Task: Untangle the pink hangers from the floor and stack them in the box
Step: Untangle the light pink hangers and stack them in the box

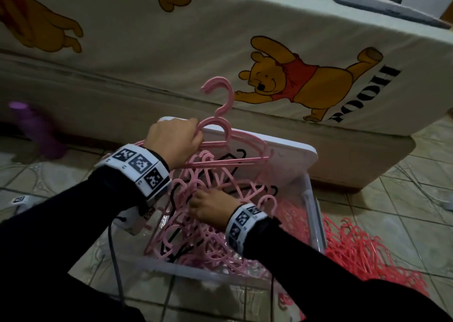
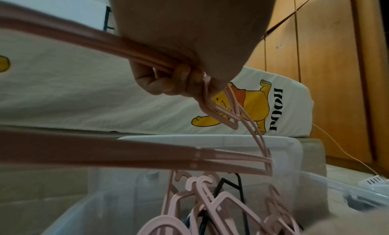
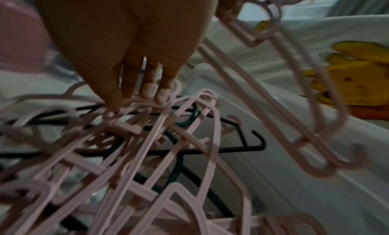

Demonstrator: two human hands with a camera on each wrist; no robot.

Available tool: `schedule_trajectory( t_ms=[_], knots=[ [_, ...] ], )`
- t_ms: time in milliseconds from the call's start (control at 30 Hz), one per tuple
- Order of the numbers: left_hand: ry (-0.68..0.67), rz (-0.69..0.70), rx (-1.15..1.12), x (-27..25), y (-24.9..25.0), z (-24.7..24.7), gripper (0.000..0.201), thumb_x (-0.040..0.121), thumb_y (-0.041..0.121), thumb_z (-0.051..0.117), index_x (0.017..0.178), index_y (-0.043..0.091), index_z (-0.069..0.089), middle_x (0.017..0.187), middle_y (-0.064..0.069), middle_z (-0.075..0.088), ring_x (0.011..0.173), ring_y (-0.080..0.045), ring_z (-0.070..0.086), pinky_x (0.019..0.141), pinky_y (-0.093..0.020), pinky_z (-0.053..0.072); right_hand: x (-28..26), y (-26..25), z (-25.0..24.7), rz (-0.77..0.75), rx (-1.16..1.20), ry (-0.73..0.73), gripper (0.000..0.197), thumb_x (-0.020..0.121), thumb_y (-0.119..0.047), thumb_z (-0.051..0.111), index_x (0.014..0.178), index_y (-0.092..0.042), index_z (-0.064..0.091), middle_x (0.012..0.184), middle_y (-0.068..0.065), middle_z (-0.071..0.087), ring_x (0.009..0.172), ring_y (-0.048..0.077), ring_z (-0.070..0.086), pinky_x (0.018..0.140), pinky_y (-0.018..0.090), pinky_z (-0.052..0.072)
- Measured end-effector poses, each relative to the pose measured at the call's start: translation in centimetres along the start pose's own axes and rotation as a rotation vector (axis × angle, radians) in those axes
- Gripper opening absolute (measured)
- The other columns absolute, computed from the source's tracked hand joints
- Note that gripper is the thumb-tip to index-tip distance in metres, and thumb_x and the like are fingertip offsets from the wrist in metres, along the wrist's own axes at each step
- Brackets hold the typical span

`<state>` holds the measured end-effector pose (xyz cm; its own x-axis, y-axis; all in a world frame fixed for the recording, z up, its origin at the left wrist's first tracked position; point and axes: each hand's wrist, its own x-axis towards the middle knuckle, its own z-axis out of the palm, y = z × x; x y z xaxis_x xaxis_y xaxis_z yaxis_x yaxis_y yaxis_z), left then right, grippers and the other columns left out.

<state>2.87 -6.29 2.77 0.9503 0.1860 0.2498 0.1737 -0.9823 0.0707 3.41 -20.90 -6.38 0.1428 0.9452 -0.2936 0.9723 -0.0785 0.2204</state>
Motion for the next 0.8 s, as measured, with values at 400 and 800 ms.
schedule_trajectory(
  t_ms=[400, 800],
  knots=[
    [-0.028, 0.011, -0.026, -0.1, -0.6, 0.1, 0.029, 0.097, 0.038, 0.035, 0.102, 0.017, 0.054, 0.101, -0.01, 0.064, 0.093, -0.035, 0.058, 0.067, -0.034, 0.034, 1.1, -1.4, 2.8, -0.069, -0.212, -0.11, 0.055, 0.09, -0.019, 0.013, 0.113, -0.022, 0.062, 0.122, -0.002, 0.055, 0.105, 0.018, 0.053, 0.084, 0.029, 0.045],
    [-0.047, 0.008, -0.059, -0.1, -0.3, -0.5, 0.033, 0.098, 0.046, 0.033, 0.099, 0.021, 0.056, 0.097, -0.007, 0.065, 0.093, -0.032, 0.059, 0.068, -0.034, 0.036, -1.1, 1.5, 3.7, 0.107, -0.06, -0.13, 0.045, 0.102, -0.021, 0.029, 0.145, -0.008, 0.028, 0.146, 0.012, 0.037, 0.128, 0.03, 0.04, 0.099, 0.041, 0.034]
  ],
)
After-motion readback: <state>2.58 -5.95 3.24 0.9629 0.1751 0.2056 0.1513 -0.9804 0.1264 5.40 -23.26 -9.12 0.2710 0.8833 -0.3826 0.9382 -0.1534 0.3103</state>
